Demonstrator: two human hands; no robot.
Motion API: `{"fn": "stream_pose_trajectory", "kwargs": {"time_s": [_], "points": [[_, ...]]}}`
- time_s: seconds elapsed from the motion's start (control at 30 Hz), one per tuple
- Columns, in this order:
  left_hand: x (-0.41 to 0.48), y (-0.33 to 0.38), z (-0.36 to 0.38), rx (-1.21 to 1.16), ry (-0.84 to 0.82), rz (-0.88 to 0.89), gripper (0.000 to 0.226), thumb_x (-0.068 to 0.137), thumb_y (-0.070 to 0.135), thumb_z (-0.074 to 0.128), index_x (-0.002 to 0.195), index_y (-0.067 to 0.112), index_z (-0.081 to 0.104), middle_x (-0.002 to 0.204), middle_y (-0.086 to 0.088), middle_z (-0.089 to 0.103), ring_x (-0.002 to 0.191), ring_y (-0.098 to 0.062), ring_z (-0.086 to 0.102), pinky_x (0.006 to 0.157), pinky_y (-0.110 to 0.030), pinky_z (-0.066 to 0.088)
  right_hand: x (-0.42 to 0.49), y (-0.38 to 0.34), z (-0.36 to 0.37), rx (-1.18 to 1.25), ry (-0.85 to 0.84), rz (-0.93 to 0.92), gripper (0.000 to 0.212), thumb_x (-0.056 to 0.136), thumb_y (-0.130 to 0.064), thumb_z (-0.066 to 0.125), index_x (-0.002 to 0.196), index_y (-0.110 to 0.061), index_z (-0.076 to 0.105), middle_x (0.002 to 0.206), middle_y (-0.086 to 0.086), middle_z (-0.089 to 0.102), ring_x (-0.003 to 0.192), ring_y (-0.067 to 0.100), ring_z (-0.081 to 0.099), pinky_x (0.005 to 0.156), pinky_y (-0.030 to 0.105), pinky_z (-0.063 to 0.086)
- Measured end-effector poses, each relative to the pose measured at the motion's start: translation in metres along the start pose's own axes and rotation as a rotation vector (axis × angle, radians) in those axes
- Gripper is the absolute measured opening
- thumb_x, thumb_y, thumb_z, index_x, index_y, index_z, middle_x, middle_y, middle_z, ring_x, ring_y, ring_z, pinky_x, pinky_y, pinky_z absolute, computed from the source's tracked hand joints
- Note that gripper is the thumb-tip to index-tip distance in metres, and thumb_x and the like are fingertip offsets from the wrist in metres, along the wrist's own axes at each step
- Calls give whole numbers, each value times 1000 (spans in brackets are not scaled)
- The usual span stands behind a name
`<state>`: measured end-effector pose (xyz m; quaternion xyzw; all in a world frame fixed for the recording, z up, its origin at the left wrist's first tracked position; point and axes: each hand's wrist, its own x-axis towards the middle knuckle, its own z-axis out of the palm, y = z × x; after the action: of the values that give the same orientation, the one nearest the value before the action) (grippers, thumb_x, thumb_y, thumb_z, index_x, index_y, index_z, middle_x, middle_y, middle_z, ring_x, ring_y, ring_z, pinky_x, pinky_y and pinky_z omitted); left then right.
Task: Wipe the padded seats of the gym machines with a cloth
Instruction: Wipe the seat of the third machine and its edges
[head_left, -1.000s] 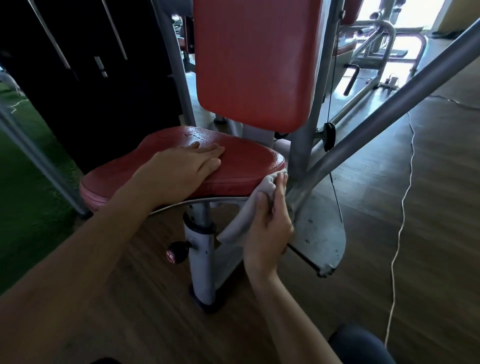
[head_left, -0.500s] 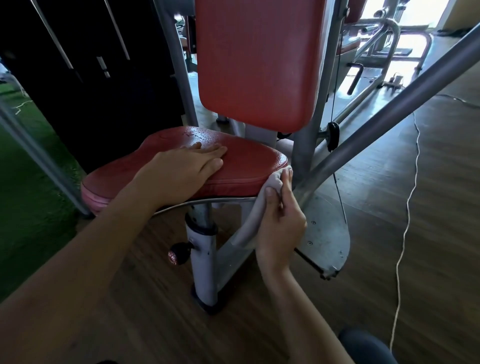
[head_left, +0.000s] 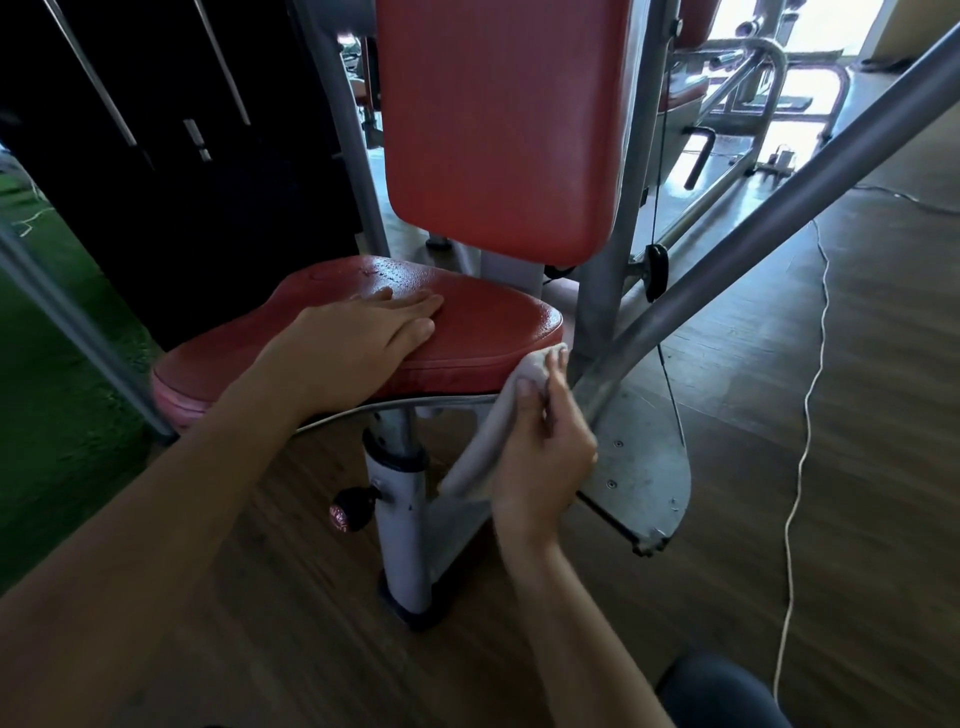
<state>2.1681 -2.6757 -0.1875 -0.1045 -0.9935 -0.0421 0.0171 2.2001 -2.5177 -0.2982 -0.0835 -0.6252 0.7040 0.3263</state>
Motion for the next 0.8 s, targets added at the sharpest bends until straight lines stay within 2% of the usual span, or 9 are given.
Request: {"fn": "stream_pose_trajectory", "kwargs": {"time_s": [0.1, 0.17, 0.23, 0.3, 0.4, 0.47, 0.6, 0.7, 0.8], "points": [[1, -2, 0, -1, -11, 9, 53, 102, 59, 13, 153, 51, 24, 160, 31, 22, 151, -4, 20, 120, -49, 28, 48, 11, -4, -55, 26, 49, 23, 98, -23, 63, 115, -14, 76, 104, 1, 77, 98, 5, 70, 91, 41, 56], [2, -3, 1, 9, -11, 15, 53, 103, 58, 13, 154, 50, 24, 160, 30, 22, 151, -5, 21, 120, -48, 28, 56, 11, -8, -31, 17, 75, 21, 98, -25, 63, 113, -18, 76, 97, -5, 78, 94, 5, 71, 89, 42, 57], [1, -3, 1, 11, -6, 13, 52, 103, 58, 13, 154, 50, 24, 160, 29, 23, 151, -6, 22, 120, -48, 28, 36, 5, -11, -44, 15, 38, 22, 100, -24, 63, 117, -18, 75, 105, -4, 77, 100, 4, 71, 91, 34, 57], [1, -3, 1, 9, -4, 7, 52, 103, 59, 13, 153, 51, 24, 160, 29, 23, 151, -6, 22, 120, -48, 28, 1, 0, -11, -36, -2, -42, 26, 100, -22, 64, 124, -14, 71, 124, 0, 72, 117, 6, 66, 99, 26, 53], [3, -3, 2, 5, -3, 4, 53, 101, 61, 11, 153, 53, 23, 160, 30, 23, 152, -7, 21, 120, -48, 28, -27, 9, -4, 3, -46, -99, 32, 99, -16, 65, 129, -7, 67, 142, 3, 59, 135, 7, 52, 108, 37, 49], [4, -5, 3, 5, -6, 9, 54, 100, 62, 10, 152, 54, 22, 160, 29, 23, 152, -8, 20, 120, -50, 28, -23, 13, -4, -13, -43, -119, 32, 99, -15, 65, 129, -6, 66, 142, 4, 59, 136, 8, 51, 108, 39, 49], [4, -8, 4, 12, -4, 13, 61, 95, 70, 4, 152, 55, 20, 160, 30, 23, 152, -8, 22, 120, -52, 29, 7, 11, -7, -43, 3, -115, 32, 100, -13, 62, 131, -6, 65, 139, 3, 62, 133, 6, 54, 111, 34, 46], [5, -9, 6, 13, 10, 2, 64, 93, 72, 2, 151, 56, 20, 160, 26, 27, 151, -8, 25, 118, -53, 31, 8, 14, -4, -59, 56, -134, 31, 100, -12, 61, 131, -6, 66, 136, 4, 64, 131, 8, 56, 109, 39, 48], [5, -9, 5, 13, 20, -8, 62, 93, 72, 3, 150, 57, 21, 160, 23, 31, 151, -9, 26, 117, -54, 31, -22, 19, -4, -73, -72, -255, 28, 101, -11, 62, 127, -2, 67, 133, 13, 65, 129, 23, 59, 102, 45, 53]]}}
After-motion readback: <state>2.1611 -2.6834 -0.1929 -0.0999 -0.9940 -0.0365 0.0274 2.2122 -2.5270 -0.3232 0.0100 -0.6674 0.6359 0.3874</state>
